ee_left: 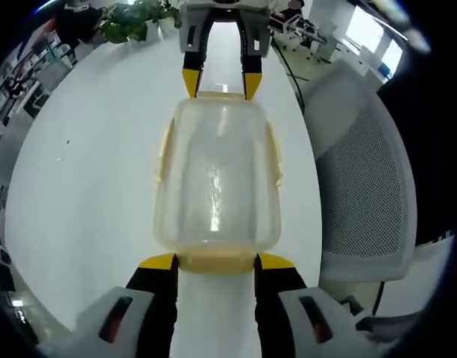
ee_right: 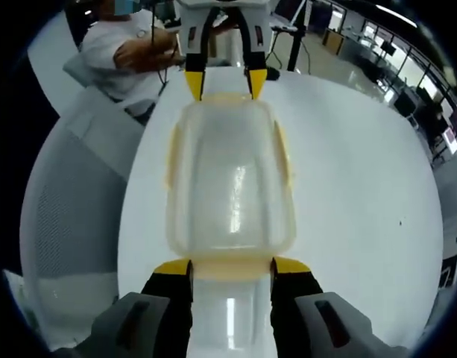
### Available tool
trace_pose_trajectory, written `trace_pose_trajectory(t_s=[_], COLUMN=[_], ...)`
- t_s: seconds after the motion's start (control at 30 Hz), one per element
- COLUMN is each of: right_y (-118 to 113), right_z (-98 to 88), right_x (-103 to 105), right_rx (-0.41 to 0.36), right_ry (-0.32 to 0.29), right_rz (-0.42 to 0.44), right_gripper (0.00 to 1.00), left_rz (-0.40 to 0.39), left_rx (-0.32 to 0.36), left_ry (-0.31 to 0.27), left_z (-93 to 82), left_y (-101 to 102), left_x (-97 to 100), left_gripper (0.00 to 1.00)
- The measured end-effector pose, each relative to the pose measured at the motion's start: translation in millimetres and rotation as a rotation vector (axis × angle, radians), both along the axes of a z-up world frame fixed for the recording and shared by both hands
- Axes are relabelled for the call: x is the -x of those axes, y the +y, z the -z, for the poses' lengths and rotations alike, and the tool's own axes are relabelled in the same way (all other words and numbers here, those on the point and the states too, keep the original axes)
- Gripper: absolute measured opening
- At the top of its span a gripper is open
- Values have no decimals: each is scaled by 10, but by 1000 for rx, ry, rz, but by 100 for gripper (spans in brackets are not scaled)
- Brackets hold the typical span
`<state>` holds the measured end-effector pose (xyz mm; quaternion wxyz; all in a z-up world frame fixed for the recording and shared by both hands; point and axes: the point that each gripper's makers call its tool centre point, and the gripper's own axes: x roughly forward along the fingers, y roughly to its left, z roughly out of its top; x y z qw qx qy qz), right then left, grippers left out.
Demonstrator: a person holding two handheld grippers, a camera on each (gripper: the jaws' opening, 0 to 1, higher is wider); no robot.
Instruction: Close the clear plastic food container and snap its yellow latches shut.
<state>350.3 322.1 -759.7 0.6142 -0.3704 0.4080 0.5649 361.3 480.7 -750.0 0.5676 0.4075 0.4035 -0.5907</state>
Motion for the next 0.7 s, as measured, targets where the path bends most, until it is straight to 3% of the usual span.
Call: trace_pose_trajectory(t_s=[0.7], right_y=[-630], right_z=[14], right_x=[129], right_rx=[33], right_ry=[8], right_rz=[22], right_gripper=[39], left_rz=[21], left_rx=[29], left_ry=[6], left_z=[51], left_y=[-619], left_x=[78], left_gripper=[39])
